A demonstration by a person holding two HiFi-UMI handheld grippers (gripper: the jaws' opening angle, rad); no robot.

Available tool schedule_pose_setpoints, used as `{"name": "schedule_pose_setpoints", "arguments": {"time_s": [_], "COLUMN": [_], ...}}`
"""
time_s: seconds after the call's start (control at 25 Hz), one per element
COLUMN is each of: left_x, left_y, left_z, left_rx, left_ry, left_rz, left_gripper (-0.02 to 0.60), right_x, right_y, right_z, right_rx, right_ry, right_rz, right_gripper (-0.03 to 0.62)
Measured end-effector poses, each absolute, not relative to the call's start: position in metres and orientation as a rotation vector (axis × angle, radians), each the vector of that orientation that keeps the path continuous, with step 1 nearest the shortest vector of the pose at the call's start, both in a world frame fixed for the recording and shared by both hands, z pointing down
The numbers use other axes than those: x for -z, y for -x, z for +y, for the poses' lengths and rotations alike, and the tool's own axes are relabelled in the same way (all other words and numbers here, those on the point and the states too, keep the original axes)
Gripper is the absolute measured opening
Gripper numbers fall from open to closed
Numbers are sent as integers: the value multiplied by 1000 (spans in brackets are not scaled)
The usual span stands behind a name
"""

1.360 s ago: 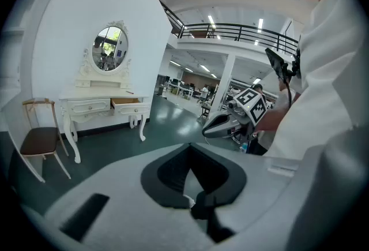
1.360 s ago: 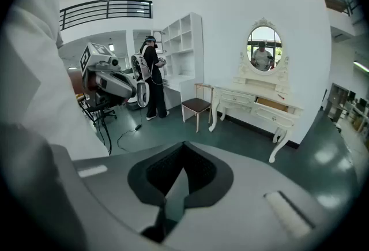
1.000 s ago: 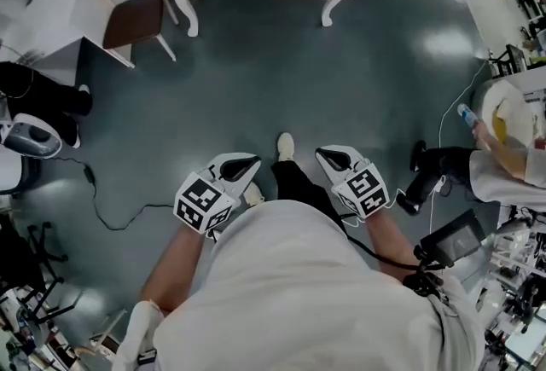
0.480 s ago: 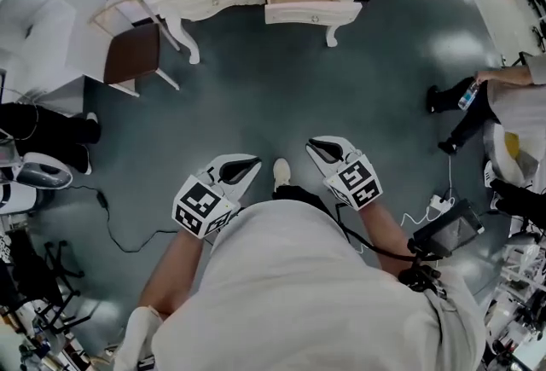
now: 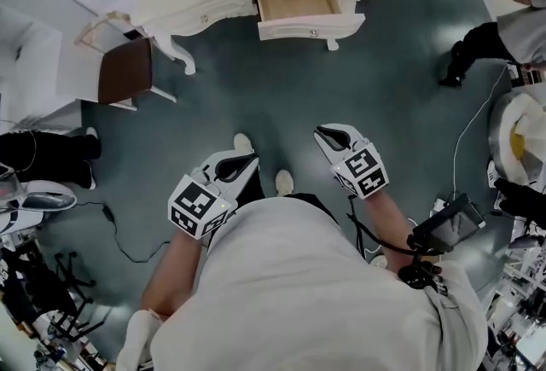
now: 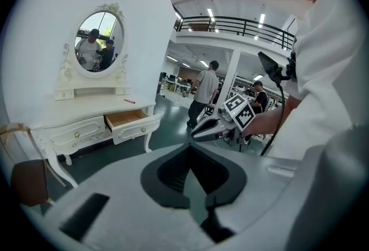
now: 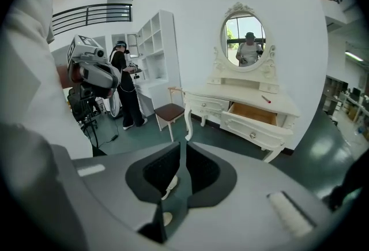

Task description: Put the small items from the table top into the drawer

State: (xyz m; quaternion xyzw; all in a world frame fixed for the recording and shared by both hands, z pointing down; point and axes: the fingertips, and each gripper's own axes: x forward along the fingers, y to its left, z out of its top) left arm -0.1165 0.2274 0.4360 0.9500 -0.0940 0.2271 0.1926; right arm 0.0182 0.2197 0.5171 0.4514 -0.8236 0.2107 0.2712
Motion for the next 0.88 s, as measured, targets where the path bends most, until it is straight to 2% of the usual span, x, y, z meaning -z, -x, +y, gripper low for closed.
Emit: {"name": "schedule_pose_setpoints", "arguments": {"time_s": [0.6, 0.88], "left_x": [-425, -413], "left_y": [85, 86], "left_z": [59, 12], "left_rx": [-616, -548], "left_ry": [-2767, -2757], "left_rz": [18, -47], "left_gripper": [2, 2], "right_x": [-499, -494], "right_y": [-90, -132], "right_z": [66, 13], "right_rx": [-585, -559], "right_ry": [-1522, -1567], "right_rz": [-2001, -1924], "right_gripper": [48, 48]}}
